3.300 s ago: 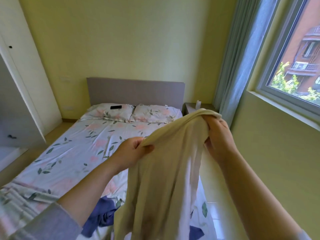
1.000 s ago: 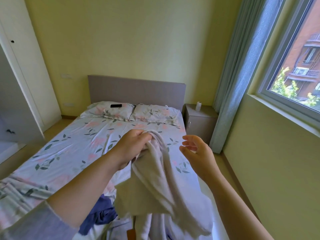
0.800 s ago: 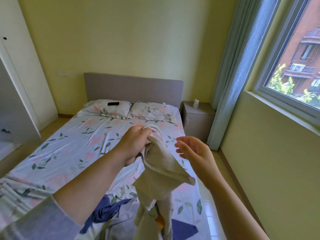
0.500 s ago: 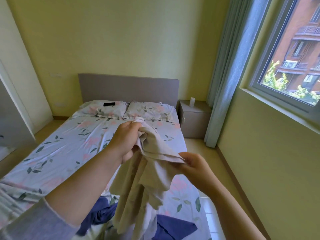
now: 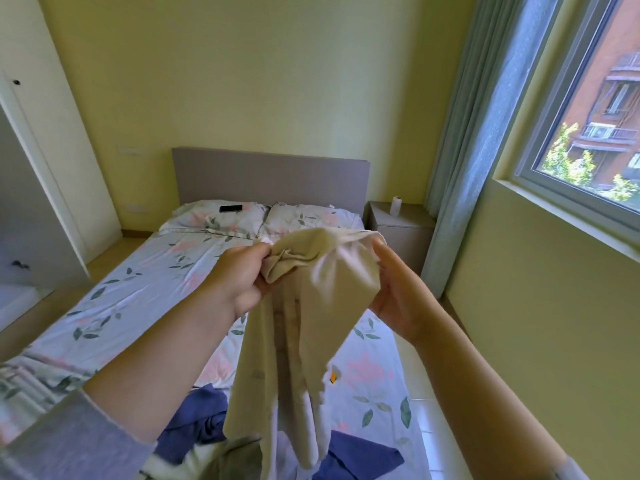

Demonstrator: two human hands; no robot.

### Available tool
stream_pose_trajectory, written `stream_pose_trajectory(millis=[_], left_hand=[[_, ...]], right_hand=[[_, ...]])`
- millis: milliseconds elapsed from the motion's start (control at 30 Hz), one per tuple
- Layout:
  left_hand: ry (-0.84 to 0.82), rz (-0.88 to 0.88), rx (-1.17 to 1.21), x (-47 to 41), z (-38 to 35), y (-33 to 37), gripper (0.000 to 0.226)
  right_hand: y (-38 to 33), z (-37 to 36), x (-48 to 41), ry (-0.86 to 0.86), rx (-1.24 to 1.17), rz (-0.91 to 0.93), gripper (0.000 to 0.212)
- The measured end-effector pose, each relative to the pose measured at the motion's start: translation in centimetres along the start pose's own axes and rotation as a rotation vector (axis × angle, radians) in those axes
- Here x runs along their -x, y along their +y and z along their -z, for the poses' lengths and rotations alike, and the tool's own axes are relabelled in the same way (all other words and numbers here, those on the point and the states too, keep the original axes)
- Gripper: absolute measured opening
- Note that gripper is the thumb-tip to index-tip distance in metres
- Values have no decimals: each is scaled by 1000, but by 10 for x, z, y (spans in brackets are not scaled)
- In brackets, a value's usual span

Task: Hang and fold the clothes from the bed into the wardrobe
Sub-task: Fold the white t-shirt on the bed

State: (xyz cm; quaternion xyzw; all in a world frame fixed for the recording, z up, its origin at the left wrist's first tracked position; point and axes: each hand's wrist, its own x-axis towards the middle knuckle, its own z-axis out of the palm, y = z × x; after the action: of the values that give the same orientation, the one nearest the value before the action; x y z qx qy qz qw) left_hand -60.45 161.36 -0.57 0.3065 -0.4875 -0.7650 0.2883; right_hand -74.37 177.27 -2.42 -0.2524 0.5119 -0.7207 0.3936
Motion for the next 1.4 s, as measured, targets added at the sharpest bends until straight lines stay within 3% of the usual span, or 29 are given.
stream_pose_trajectory(millis=[133, 267, 333, 433, 500, 533, 667, 833, 1000, 1100, 1300, 1400], left_hand=[[27, -7, 293, -2, -9, 13, 24], [10, -19, 368, -2, -18, 18, 19], [-8, -25, 376, -1, -23, 18, 18], [-60, -39, 390, 1, -30, 19, 18], [-88, -59, 372, 3, -31, 21, 17], [-95, -71, 362, 3, -30, 22, 17], [-70, -117, 299, 0, -15, 28, 13], [-113, -74, -113, -5, 11, 13, 25], [-149, -150, -435, 4, 32, -10, 15], [-242, -160, -577, 16, 45, -33, 24], [-278, -195, -768, 22, 39, -66, 69], [-278, -245, -846, 18, 33, -78, 62]], right_hand=[[33, 13, 5, -118, 210, -17, 52], [65, 7, 17, -195, 546, -41, 81], [80, -1, 21, -160, 737, -27, 84], [99, -11, 22, -121, 859, 54, 61], [105, -18, 19, -19, 876, 161, 30], [106, -20, 17, 41, 859, 221, 21], [89, -15, 13, 123, 568, 232, 34], [49, -11, 7, -18, 158, 149, 29], [17, -23, -7, 91, -206, 95, 25], [5, -29, -12, 94, -288, 99, 21], [-13, -36, -6, 45, -262, 158, 23], [-22, -37, 1, 27, -268, 202, 22]])
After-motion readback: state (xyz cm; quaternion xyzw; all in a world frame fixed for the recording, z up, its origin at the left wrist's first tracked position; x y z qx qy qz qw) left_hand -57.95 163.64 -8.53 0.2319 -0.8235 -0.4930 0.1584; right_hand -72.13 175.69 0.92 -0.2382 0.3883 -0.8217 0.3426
